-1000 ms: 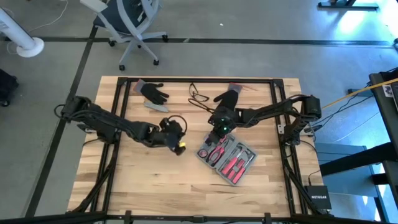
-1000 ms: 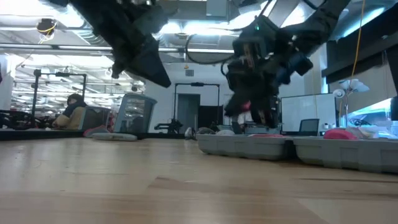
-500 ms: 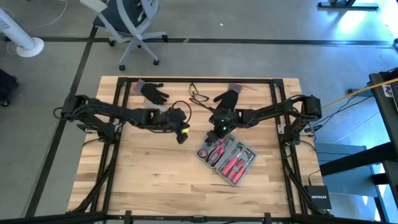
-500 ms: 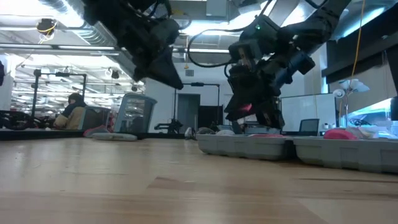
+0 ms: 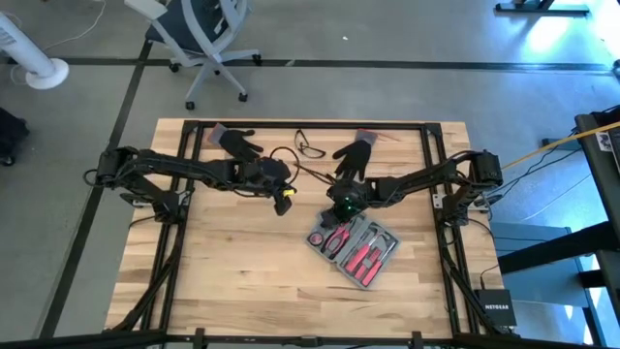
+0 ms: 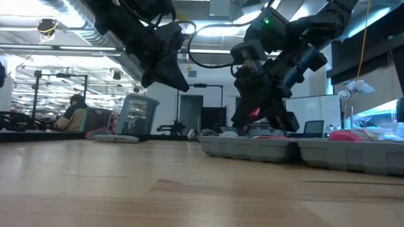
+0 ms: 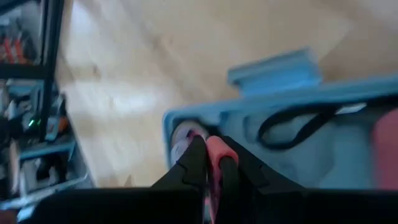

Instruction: Prefit tool cases

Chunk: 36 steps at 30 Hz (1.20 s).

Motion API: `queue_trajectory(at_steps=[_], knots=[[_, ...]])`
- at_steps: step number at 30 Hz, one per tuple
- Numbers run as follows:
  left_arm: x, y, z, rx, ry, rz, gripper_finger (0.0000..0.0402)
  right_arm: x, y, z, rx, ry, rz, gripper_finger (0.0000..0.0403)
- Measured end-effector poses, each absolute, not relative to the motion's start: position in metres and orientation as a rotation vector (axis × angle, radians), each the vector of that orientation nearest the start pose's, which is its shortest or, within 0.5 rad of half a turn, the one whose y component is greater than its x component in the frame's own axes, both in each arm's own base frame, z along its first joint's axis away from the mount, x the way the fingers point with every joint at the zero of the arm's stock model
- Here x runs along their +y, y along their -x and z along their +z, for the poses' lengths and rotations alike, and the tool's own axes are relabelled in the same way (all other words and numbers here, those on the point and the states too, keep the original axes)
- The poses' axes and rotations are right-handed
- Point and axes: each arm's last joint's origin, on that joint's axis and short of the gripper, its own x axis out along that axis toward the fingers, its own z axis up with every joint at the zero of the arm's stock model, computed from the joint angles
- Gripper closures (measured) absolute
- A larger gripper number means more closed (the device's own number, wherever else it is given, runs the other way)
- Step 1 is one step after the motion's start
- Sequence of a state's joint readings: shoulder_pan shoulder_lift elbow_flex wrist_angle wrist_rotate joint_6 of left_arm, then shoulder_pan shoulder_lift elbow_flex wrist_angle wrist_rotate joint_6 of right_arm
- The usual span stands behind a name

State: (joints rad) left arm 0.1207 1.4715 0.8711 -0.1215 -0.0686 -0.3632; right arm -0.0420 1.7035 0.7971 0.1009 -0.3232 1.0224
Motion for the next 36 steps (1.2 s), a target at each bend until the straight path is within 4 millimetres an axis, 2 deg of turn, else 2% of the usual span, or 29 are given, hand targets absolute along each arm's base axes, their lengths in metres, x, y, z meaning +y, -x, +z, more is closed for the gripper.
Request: queue_trajectory(at_steps=[5,13,18,25,29,36], knots=[[0.039,-0.300,0.213,0.679,0.391,0.321,0.0401,-0.010,-0.319,0.140,0.843,-1.092,-0.235,0.0344],[0.038,-0.300,0.213,0.677,0.416,0.330,0.0401,-0.011,-0.314,0.135,0.908,-1.094,-0.270,0.0307],[0.038,-0.300,0.213,0.677,0.418,0.330,0.0402,-0.011,-0.318,0.140,0.889,-1.090,-0.267,0.0294],[0.038,-0.300,0.213,0.676,0.424,0.333,0.0401,-0.011,-0.322,0.145,0.893,-1.091,-0.230,0.0287],[0.038,-0.300,0.213,0.679,0.423,0.332,0.0401,-0.009,-0.320,0.137,0.966,-1.107,-0.221,0.0287],[0.036,-0.295,0.208,0.751,0.430,0.347,0.0401,-0.009,-0.323,0.130,0.966,-1.111,-0.228,0.0287]])
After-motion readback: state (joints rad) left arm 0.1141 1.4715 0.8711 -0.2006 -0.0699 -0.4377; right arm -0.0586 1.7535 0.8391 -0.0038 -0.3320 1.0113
